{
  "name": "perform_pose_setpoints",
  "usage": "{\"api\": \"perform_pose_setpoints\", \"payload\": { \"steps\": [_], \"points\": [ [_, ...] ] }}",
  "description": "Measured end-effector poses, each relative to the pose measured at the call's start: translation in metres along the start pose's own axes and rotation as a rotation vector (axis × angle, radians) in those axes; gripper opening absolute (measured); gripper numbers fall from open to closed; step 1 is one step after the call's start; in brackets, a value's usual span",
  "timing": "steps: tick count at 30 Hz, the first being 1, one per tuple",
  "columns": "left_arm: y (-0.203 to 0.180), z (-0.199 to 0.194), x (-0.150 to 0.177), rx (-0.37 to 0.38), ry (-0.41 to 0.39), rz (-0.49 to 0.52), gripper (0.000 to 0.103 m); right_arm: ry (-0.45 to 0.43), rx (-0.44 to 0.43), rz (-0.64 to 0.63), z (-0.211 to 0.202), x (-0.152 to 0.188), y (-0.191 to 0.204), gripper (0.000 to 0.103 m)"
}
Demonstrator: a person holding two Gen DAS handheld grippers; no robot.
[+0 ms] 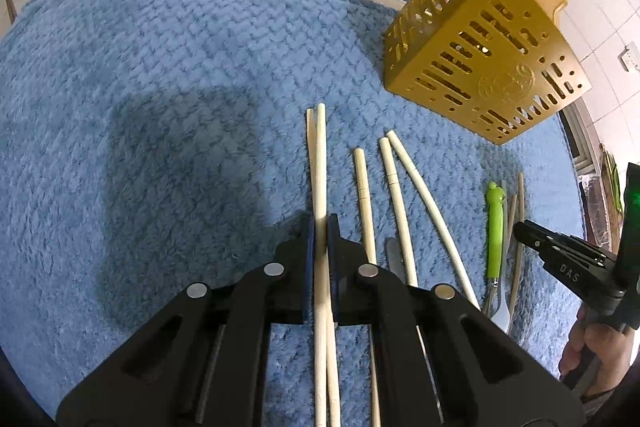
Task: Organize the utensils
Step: 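Close the left gripper on a wooden chopstick while the right gripper grasps another chopstick, then raise both held chopsticks and lower them into the yellow holder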
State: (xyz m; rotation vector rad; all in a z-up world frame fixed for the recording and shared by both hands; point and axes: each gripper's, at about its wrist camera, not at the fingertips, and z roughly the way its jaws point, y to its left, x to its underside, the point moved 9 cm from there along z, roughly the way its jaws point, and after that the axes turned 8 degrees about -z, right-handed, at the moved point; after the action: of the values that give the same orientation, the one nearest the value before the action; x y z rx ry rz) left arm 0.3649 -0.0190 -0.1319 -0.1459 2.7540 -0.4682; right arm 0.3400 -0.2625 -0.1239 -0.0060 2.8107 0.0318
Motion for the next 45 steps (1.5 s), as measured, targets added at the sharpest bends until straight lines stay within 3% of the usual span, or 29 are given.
{"api": "perform_pose_setpoints", "payload": {
  "steps": [9,14,24,31,37,45],
  "points": [
    [-0.008,-0.021,0.004,0.029,-0.026,0.016,0.005,-0.107,-0.049,0.032,-0.018,0.014,-0.002,0.009],
    [-0.005,-0.021,0.009,0.053,-0.001,-0.003,0.005,-0.132,-0.076,0.039,-0.022,0.019,-0.003,0.009],
    [-0.004,-0.038,0.004,0.042,-0.080,0.009,0.004,-0.217,-0.113,0.057,-0.039,0.014,-0.007,0.008],
    [-0.018,-0.069,-0.004,0.062,-0.180,0.052,0.004,-0.349,-0.138,0.038,-0.083,0.009,-0.004,0.006],
    [-0.033,-0.091,-0.010,0.116,-0.278,0.088,0.004,-0.524,-0.149,0.008,-0.127,0.004,-0.001,0.006],
    [-0.066,-0.133,-0.021,0.187,-0.487,0.176,0.004,-0.746,-0.185,0.035,-0.166,-0.014,-0.009,0.006]
  ]
}}
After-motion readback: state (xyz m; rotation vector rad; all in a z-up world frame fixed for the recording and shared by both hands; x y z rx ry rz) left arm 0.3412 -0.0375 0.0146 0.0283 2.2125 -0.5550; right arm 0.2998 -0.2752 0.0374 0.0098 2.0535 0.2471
